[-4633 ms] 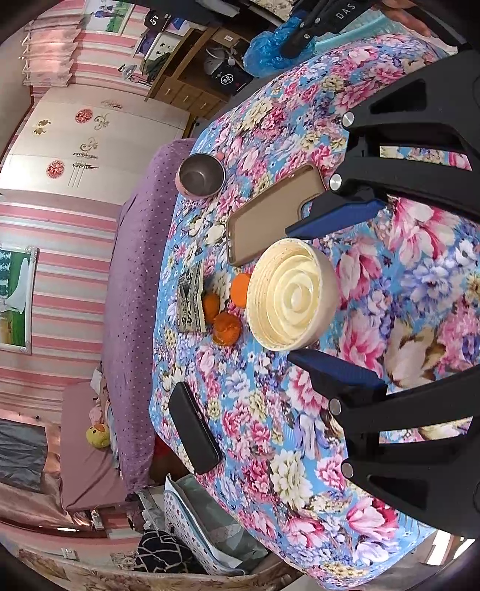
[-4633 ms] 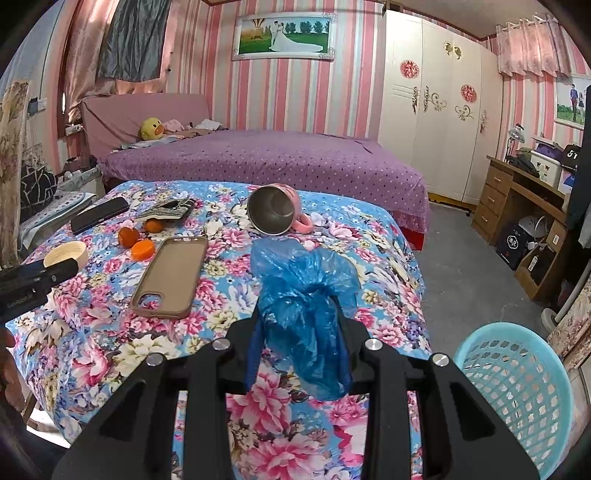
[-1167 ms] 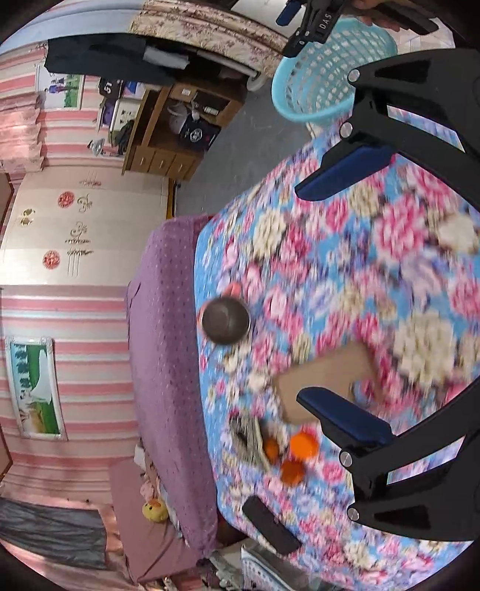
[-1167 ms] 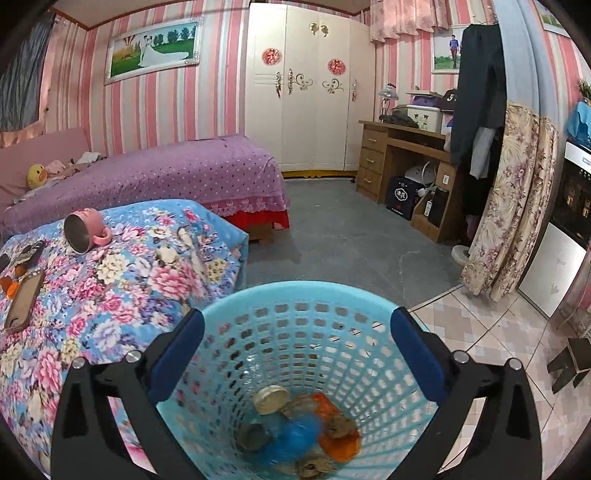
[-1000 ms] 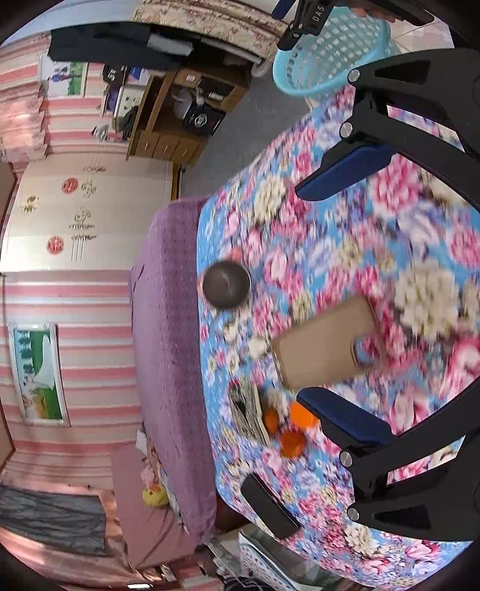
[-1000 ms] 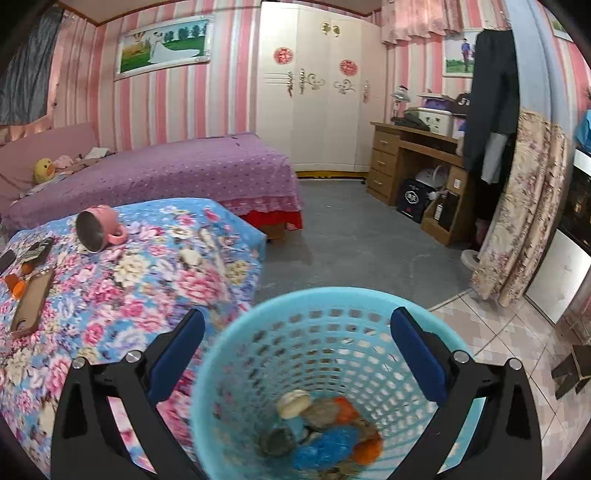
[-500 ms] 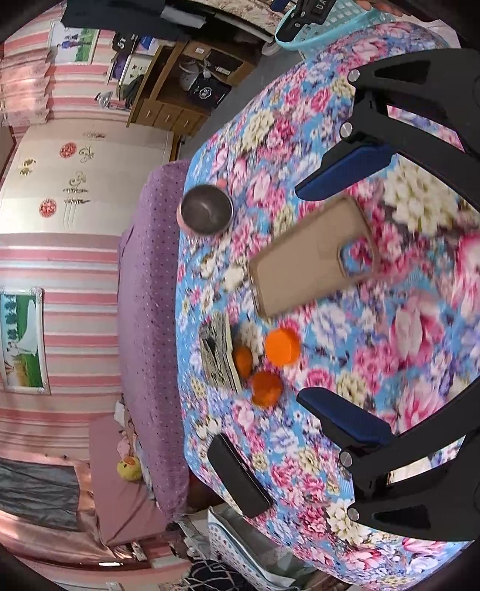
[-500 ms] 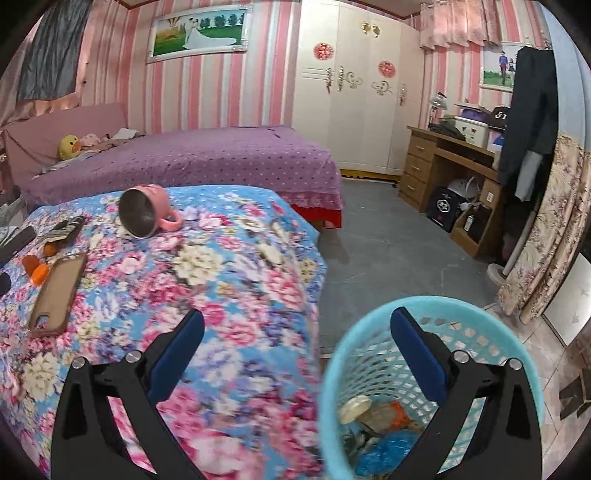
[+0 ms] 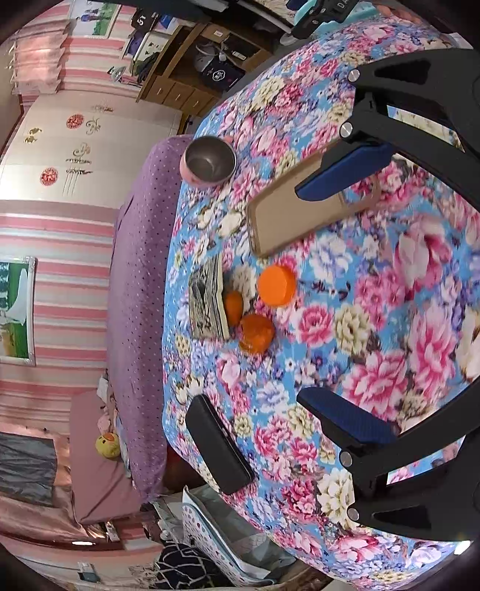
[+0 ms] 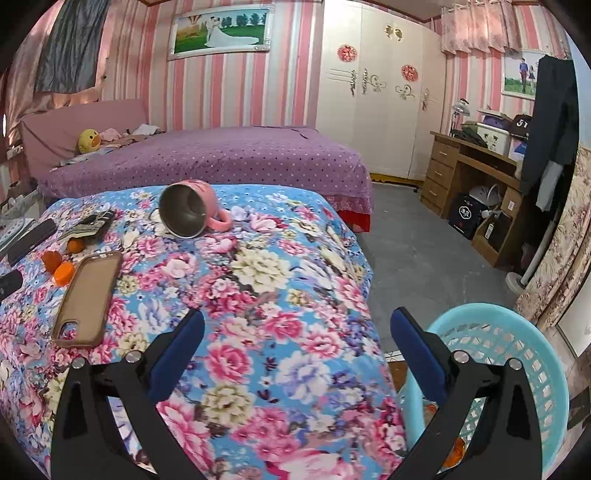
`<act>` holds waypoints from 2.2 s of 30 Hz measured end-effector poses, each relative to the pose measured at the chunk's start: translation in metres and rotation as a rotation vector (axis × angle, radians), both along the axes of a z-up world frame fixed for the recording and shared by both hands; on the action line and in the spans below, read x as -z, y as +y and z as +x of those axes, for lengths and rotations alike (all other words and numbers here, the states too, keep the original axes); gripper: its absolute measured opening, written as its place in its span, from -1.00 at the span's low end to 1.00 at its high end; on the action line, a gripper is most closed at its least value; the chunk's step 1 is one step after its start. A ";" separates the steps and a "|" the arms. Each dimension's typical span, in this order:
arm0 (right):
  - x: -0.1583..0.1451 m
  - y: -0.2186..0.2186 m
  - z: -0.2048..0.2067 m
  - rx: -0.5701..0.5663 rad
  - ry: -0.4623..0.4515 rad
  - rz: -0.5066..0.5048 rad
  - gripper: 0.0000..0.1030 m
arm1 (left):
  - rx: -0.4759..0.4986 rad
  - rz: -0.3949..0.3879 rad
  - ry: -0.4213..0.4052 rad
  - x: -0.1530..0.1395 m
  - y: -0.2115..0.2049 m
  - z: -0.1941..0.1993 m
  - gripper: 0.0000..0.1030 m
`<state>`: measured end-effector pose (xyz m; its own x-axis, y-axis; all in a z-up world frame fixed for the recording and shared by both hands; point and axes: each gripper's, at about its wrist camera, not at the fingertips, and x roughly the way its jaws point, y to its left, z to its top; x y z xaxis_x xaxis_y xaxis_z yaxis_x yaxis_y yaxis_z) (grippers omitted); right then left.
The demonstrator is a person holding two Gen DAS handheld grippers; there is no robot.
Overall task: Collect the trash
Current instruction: 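Move both tools back over the bed toward the orange peel, then close the left tool on the orange peel, then lower the right tool onto the printed snack packet and grasp it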
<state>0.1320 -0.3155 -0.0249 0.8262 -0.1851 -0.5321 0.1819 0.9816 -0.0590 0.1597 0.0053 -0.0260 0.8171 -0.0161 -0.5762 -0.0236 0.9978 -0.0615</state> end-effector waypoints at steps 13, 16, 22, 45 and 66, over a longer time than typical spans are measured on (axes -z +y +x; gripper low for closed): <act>-0.003 0.021 0.019 -0.038 0.005 0.008 0.91 | -0.082 -0.012 0.047 0.007 0.044 0.016 0.89; -0.007 0.027 0.027 -0.056 0.000 -0.002 0.91 | -0.106 -0.006 0.070 0.012 0.059 0.022 0.89; -0.004 0.034 0.058 -0.093 0.017 0.027 0.91 | -0.115 -0.065 0.127 0.025 0.077 0.046 0.88; 0.014 0.049 0.074 -0.120 0.062 -0.016 0.91 | 0.014 -0.118 0.216 0.039 0.049 0.110 -0.48; -0.015 0.188 0.116 -0.372 0.036 -0.080 0.91 | -0.223 -0.053 0.121 0.009 0.176 0.065 -0.48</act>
